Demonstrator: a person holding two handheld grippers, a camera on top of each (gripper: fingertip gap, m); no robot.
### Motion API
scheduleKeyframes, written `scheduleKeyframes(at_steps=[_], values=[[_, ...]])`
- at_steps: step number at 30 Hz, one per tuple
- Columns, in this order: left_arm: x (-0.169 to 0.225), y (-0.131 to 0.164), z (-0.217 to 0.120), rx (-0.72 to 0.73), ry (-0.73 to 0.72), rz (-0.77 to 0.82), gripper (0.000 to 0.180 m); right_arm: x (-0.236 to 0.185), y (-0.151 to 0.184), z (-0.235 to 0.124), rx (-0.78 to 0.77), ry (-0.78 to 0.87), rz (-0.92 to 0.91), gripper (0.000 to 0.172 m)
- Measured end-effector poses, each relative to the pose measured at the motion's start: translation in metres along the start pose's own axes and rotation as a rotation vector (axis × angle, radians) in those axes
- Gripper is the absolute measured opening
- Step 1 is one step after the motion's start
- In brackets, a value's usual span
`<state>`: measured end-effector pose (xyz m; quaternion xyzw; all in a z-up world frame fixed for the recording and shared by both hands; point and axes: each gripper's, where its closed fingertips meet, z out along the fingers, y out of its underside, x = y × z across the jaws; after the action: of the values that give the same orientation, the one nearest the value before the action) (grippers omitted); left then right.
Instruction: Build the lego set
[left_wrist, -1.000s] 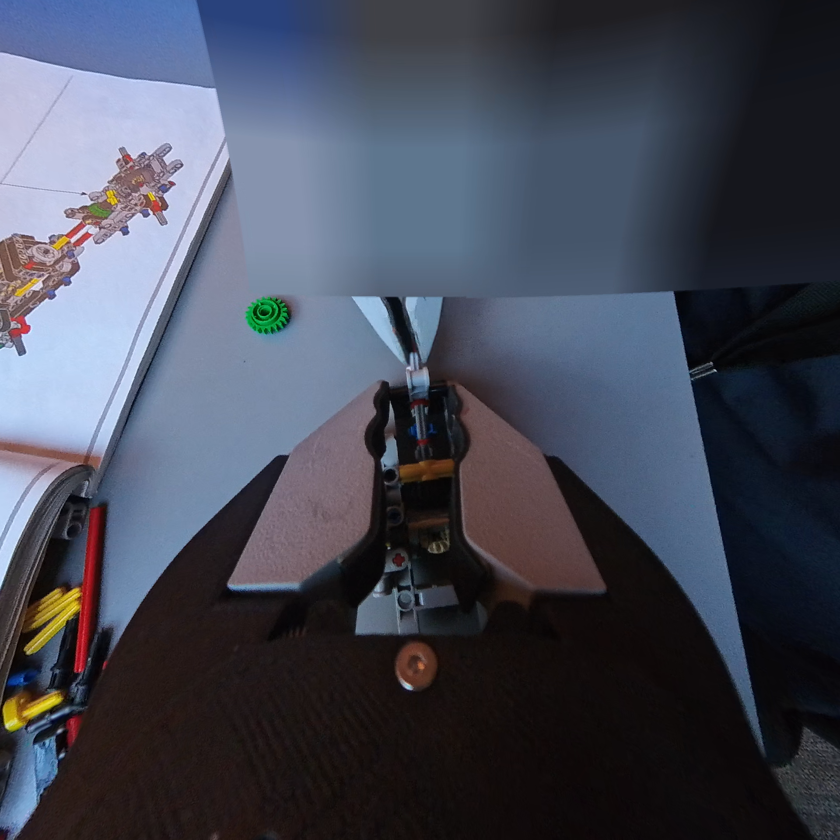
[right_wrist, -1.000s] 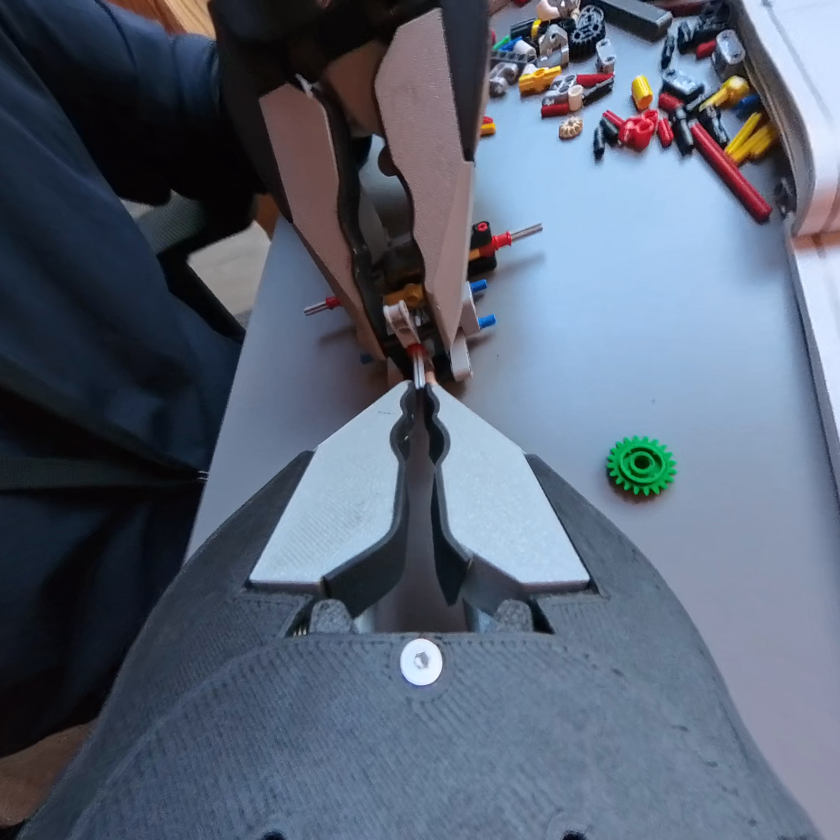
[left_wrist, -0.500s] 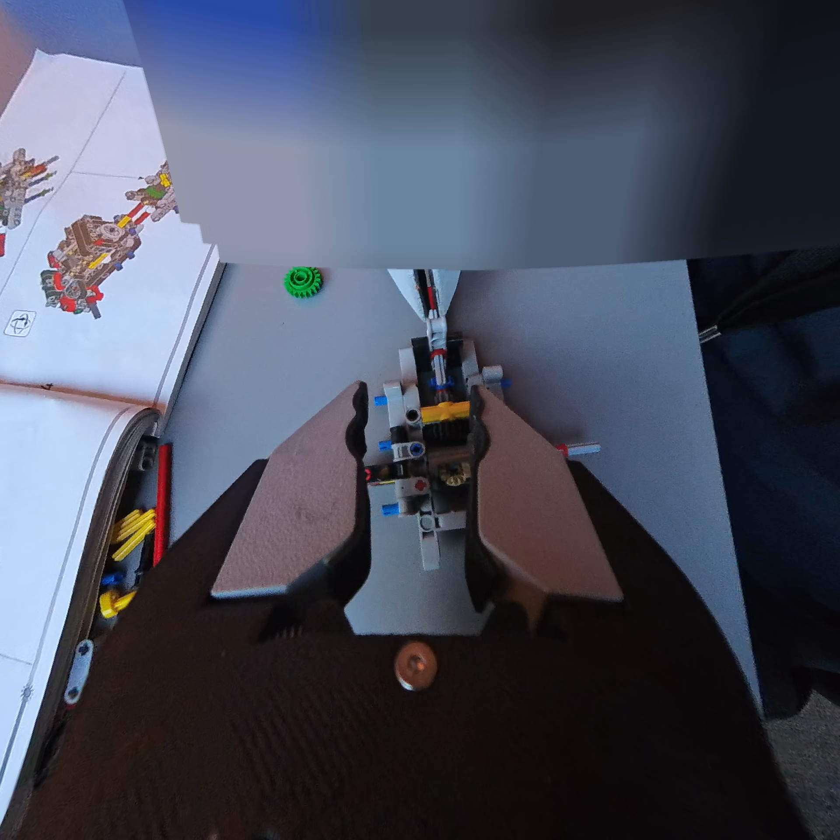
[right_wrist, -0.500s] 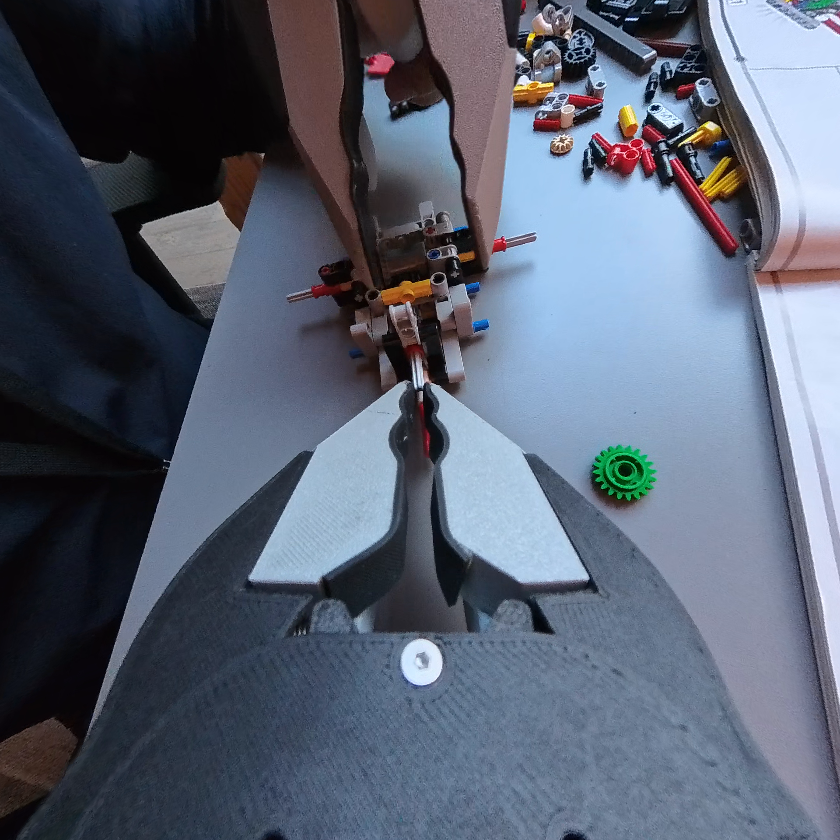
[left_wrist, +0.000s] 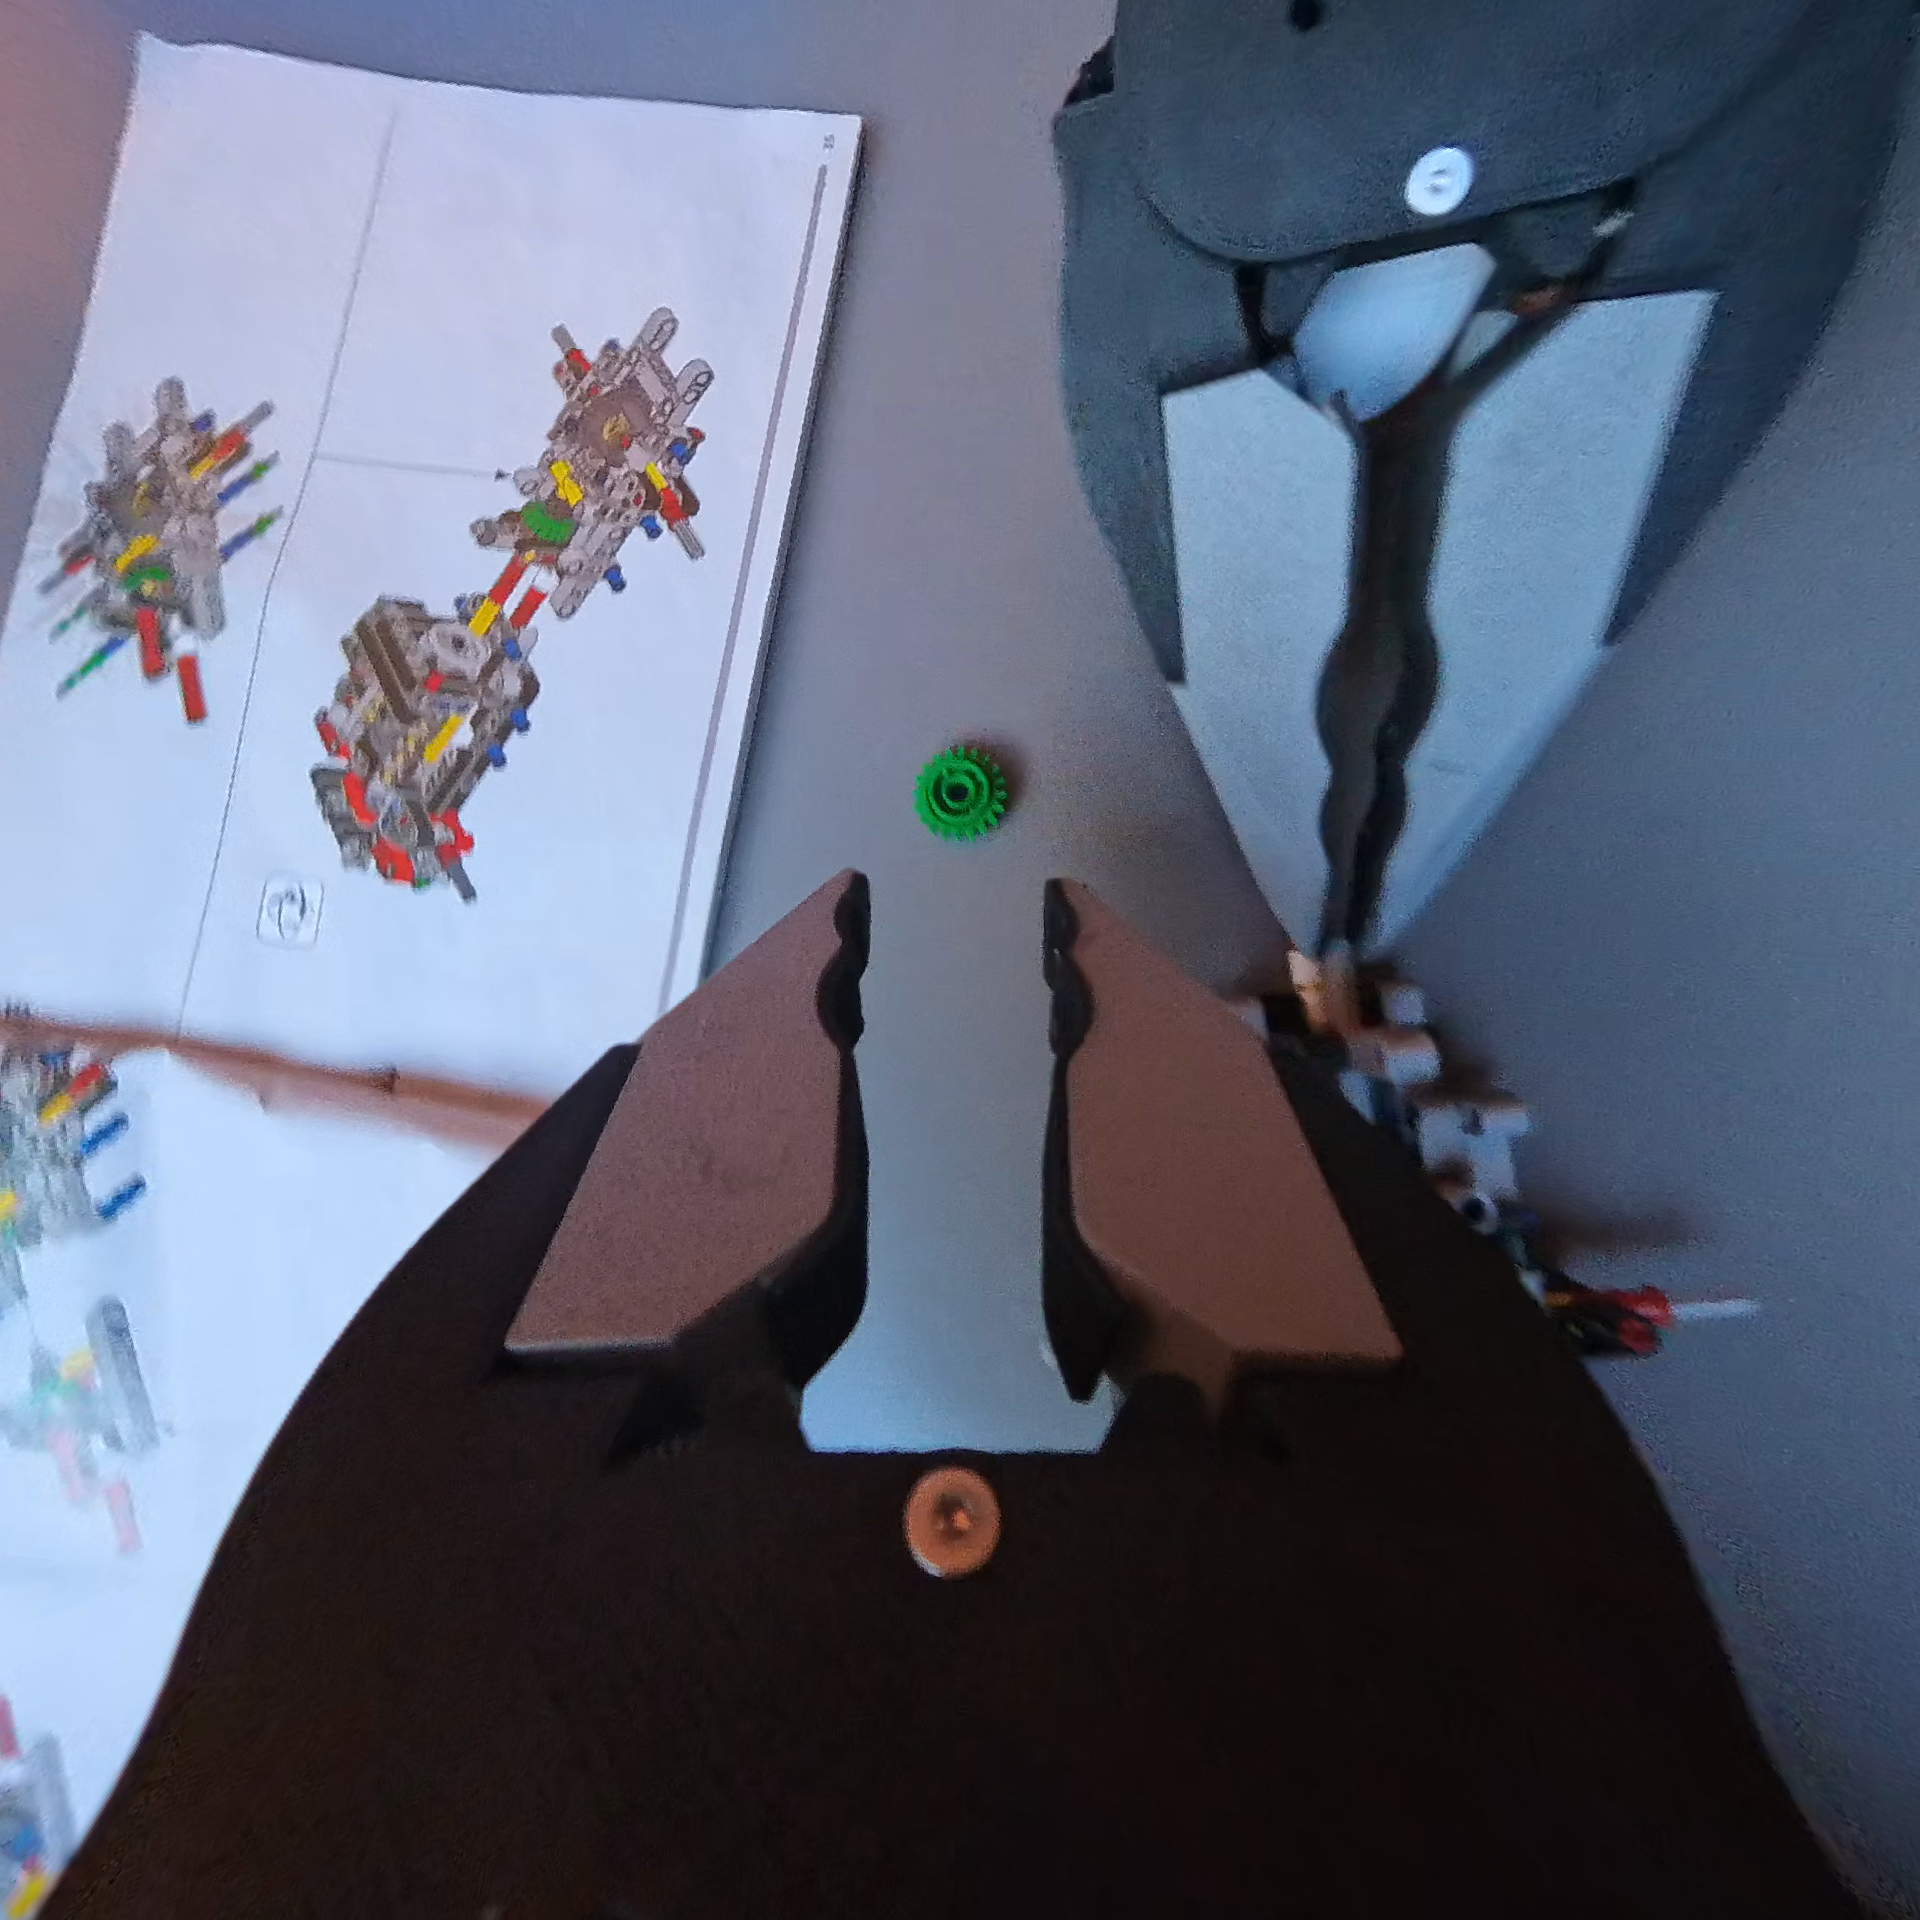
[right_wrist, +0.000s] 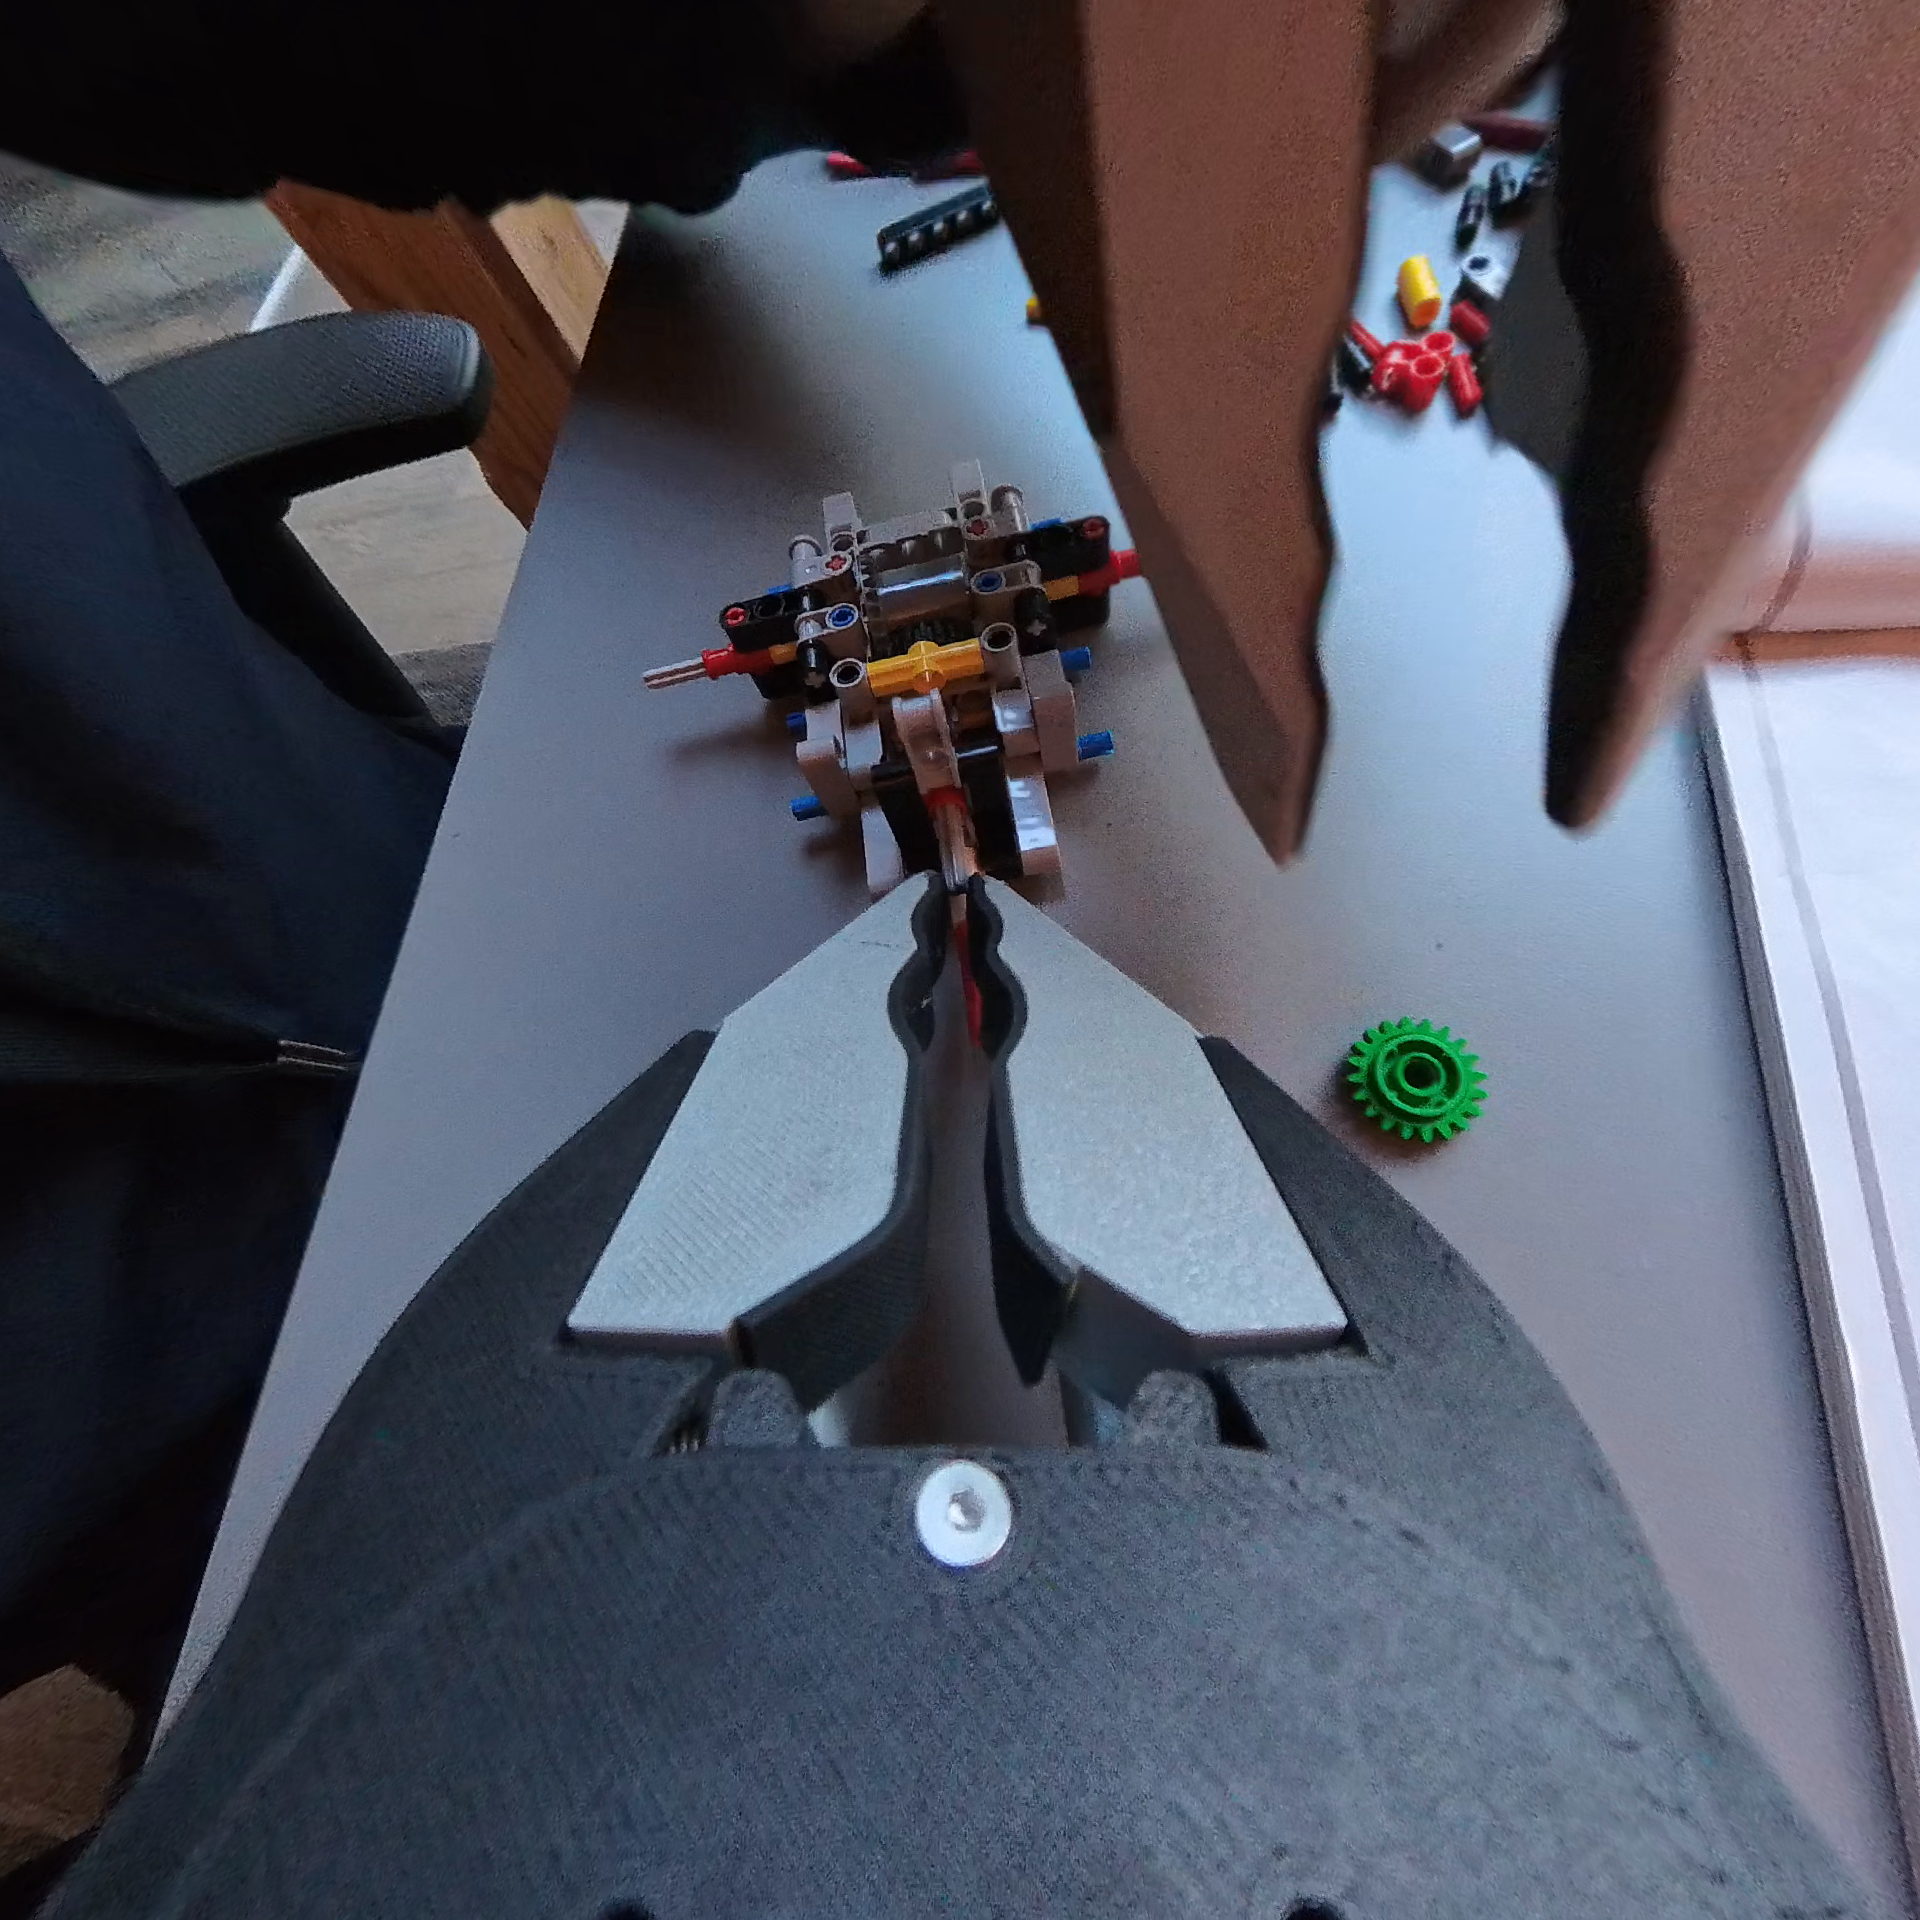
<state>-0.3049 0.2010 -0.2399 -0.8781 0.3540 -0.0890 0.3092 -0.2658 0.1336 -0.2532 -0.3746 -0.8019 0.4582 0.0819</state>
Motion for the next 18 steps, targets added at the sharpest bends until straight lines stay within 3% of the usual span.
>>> scheduleKeyframes(at_steps=[8,11,15,18], values=[[0.003,0.000,0.040,-0.124,0.048,0.125,0.030,-0.001,0.000,0.000,0.002,0.021,-0.030,0.000],[-0.001,0.000,0.042,-0.134,0.025,0.117,0.018,-0.002,0.001,0.000,-0.002,0.020,-0.037,0.000],[-0.005,0.009,0.036,-0.157,0.002,0.077,0.018,-0.003,0.001,0.000,0.000,0.025,-0.048,0.000],[-0.006,0.009,0.018,-0.069,0.005,-0.043,0.017,-0.004,0.001,0.000,0.003,0.032,-0.066,0.000]])
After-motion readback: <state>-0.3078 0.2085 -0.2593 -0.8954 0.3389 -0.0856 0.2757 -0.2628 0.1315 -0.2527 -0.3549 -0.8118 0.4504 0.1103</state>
